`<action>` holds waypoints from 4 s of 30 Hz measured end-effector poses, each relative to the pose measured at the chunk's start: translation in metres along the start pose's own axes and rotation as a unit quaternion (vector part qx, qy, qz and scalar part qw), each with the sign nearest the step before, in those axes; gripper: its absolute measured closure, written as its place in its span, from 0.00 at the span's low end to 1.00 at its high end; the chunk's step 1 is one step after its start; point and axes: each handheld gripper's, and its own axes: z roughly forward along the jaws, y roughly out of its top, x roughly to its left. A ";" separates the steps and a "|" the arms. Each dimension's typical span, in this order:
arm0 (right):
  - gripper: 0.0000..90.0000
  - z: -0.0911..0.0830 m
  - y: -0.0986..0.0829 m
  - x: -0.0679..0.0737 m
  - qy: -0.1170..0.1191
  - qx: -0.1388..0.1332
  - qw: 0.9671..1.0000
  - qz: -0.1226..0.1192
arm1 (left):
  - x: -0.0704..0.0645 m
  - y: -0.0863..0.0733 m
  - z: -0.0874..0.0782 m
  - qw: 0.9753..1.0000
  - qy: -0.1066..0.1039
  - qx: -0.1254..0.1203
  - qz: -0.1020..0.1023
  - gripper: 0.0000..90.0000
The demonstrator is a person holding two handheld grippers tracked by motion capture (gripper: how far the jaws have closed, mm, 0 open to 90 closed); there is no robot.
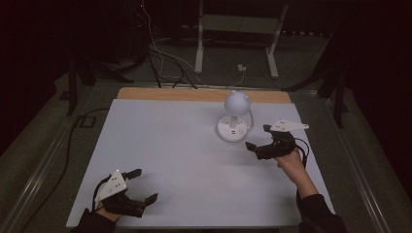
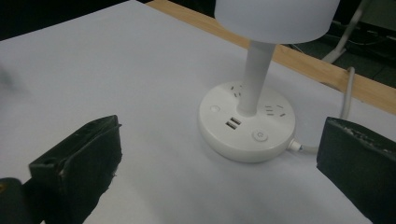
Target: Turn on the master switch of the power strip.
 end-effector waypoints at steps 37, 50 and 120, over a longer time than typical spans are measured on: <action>0.05 0.052 -0.014 -0.021 -0.034 0.054 0.998 -0.007 | 0.000 0.000 -0.001 1.000 -0.002 -0.006 -0.003 0.00; 0.31 0.064 -0.020 -0.020 -0.062 0.061 0.996 -0.019 | 0.000 0.000 -0.001 1.000 -0.003 -0.005 -0.004 0.00; 1.00 0.109 -0.013 -0.024 -0.122 0.106 0.986 -0.039 | 0.000 -0.001 0.001 1.000 -0.004 0.003 -0.007 0.00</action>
